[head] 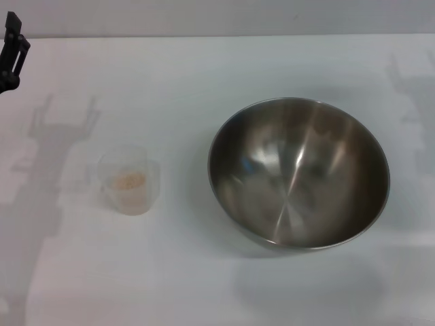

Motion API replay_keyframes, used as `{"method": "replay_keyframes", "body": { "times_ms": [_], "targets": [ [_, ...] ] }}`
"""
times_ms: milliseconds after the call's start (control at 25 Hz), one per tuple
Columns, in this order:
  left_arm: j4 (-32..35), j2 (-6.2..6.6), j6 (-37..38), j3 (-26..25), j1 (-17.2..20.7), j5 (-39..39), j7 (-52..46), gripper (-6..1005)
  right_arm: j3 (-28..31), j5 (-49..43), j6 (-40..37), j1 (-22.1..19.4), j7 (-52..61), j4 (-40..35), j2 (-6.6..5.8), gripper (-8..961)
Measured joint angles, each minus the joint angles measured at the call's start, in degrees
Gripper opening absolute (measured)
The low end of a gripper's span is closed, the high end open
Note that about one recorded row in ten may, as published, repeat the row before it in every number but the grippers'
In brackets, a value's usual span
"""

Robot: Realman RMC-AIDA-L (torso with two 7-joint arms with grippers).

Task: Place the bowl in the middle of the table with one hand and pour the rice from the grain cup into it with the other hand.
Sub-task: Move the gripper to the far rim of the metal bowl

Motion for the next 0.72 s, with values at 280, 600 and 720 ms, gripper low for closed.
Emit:
{"method": "replay_keyframes", "body": {
  "times_ms": [280,600,720],
  "targets": [
    [0.0,-0.03,0.0,0.0,-0.1,0.0,0.0,827,0.0,-4.4,12.5,-1.3,5.1,-9.5,-0.62,748],
    [0.0,-0.07,0.1,0.0,-0.1,0.0,0.0,827,3.2,-18.9,37.3,-9.7,17.5,-34.9,-2.32,744],
    [0.1,-0.04,0.1,0.0,-0.1,0.0,0.0,826,6.0,-28.8,49.7,-13.3,23.7,-45.9,-1.74,743]
  ]
}}
